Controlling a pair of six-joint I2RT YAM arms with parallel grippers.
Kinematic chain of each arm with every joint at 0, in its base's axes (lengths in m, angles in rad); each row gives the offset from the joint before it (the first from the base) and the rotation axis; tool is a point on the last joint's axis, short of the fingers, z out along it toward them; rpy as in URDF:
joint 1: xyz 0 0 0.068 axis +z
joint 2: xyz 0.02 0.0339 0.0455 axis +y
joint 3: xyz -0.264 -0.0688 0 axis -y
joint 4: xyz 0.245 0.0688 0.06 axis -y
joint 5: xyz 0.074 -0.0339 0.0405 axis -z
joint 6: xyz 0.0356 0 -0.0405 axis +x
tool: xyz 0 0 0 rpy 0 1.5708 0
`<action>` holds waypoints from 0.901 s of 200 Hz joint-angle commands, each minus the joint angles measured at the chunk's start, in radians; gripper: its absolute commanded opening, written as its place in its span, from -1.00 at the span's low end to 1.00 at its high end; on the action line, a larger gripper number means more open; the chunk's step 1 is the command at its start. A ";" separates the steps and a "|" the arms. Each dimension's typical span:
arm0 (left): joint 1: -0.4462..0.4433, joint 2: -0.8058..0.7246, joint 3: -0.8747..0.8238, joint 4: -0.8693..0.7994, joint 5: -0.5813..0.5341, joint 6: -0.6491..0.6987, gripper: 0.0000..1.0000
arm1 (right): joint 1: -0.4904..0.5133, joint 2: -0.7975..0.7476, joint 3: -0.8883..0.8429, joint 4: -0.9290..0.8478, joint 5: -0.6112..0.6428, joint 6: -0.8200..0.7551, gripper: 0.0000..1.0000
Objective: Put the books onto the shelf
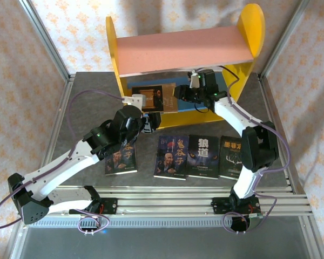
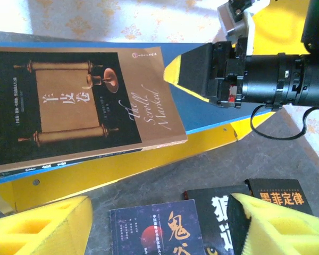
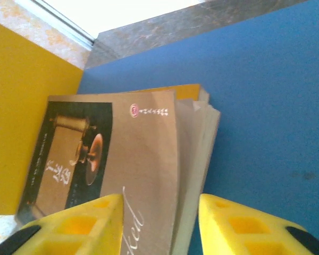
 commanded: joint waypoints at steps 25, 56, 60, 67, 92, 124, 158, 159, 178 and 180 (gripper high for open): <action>0.015 0.031 0.017 -0.059 -0.053 -0.041 0.37 | 0.001 -0.031 0.025 -0.129 0.065 -0.062 -0.09; 0.041 0.046 -0.003 -0.033 -0.031 -0.100 0.37 | 0.018 -0.024 0.030 -0.145 0.067 -0.071 -0.13; 0.043 0.048 -0.004 -0.033 -0.027 -0.101 0.37 | 0.020 -0.020 0.034 -0.147 0.067 -0.073 -0.14; 0.044 0.051 -0.003 -0.034 -0.022 -0.103 0.37 | 0.023 -0.016 0.040 -0.153 0.070 -0.075 -0.18; 0.049 0.053 -0.002 -0.042 -0.017 -0.103 0.36 | 0.036 0.006 0.061 -0.165 0.077 -0.079 -0.30; 0.053 0.042 -0.015 -0.056 -0.026 -0.112 0.36 | 0.049 0.026 0.085 -0.177 0.081 -0.080 -0.42; 0.062 0.023 -0.035 -0.060 -0.029 -0.114 0.36 | 0.055 0.042 0.109 -0.193 0.087 -0.083 -0.54; 0.062 0.023 -0.035 -0.060 -0.029 -0.114 0.36 | 0.056 0.042 0.110 -0.193 0.087 -0.083 -0.54; 0.065 0.025 -0.033 -0.062 -0.025 -0.114 0.36 | 0.058 0.051 0.121 -0.200 0.093 -0.080 -0.62; 0.065 0.025 -0.032 -0.061 -0.025 -0.114 0.36 | 0.058 0.051 0.122 -0.200 0.094 -0.080 -0.62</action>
